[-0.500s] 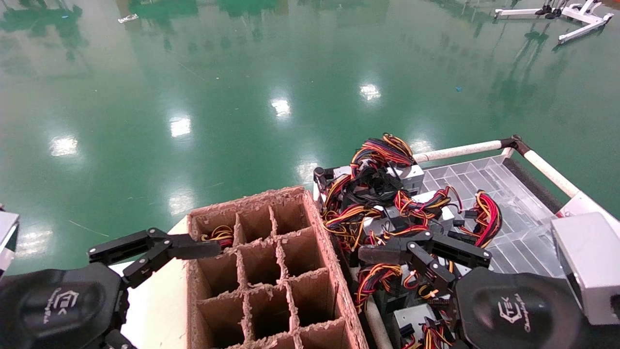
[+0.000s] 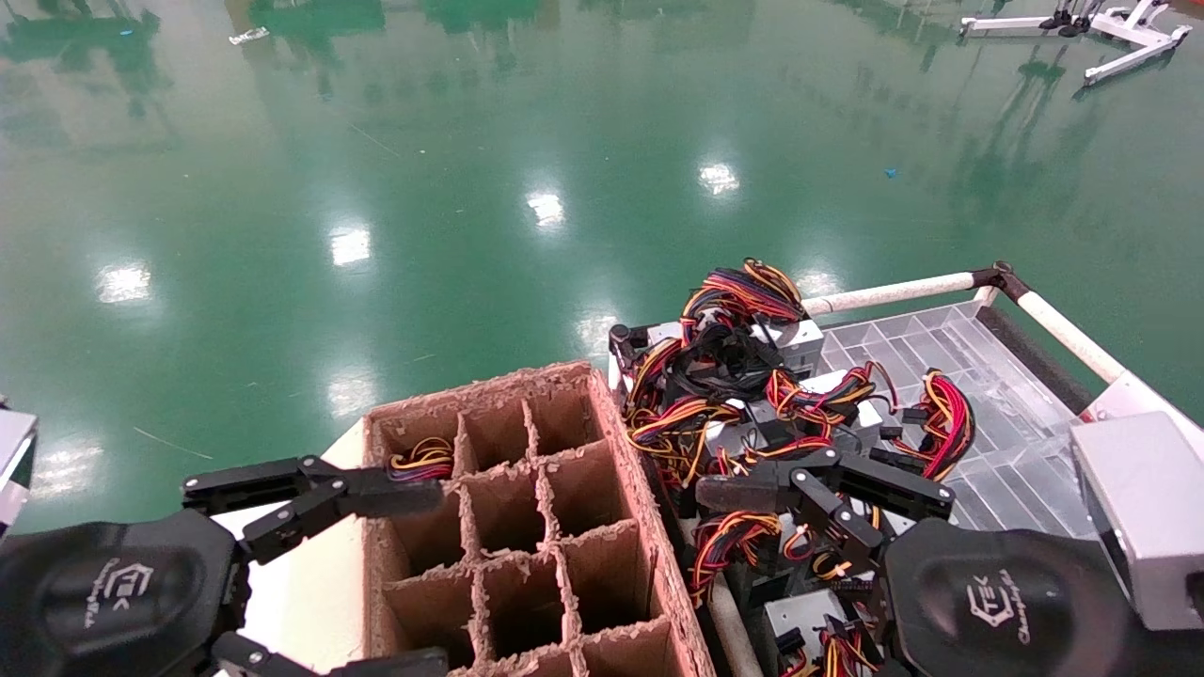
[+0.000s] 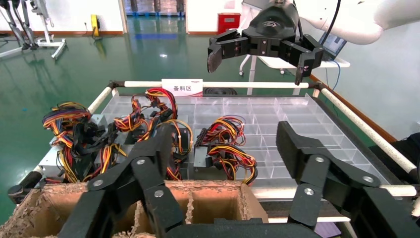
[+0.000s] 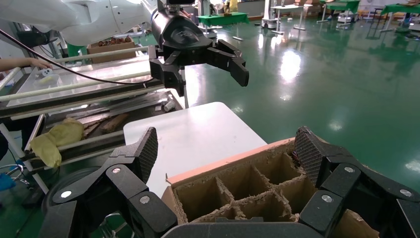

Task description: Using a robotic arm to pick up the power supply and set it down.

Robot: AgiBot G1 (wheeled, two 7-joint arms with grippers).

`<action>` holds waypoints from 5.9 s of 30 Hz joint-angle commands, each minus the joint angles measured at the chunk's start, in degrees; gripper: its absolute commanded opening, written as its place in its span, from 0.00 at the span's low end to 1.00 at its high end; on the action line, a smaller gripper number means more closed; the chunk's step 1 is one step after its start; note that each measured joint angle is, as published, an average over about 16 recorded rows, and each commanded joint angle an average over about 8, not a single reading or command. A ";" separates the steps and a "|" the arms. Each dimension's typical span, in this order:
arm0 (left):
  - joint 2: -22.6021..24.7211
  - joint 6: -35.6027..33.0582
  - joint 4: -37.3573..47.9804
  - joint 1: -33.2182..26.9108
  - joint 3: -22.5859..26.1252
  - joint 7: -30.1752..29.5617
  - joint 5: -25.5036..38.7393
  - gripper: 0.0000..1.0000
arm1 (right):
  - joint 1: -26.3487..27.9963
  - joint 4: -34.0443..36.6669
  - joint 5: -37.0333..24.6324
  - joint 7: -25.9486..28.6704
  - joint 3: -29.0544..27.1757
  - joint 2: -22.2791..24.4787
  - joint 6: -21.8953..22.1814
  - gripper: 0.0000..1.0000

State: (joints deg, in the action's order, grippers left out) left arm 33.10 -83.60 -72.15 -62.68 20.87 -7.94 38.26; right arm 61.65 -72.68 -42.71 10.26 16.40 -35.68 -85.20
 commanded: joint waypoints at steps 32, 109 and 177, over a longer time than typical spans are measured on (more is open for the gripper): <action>0.00 0.00 0.01 -0.01 0.02 0.01 -0.01 0.00 | 20.84 29.82 -27.89 -27.36 12.38 -26.96 8.44 1.00; -0.01 0.01 0.01 -0.02 0.05 0.02 -0.03 1.00 | 32.34 29.49 -13.57 -37.16 66.26 -43.02 56.12 0.00; -0.02 0.02 0.01 -0.02 0.07 0.04 -0.05 1.00 | 35.09 25.88 -8.53 -31.88 71.28 -43.02 61.95 0.00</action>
State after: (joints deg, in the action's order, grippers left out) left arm 33.07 -83.57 -72.14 -62.71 20.94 -7.90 38.21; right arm 96.74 -46.75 -50.98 -21.54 87.55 -78.70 -23.19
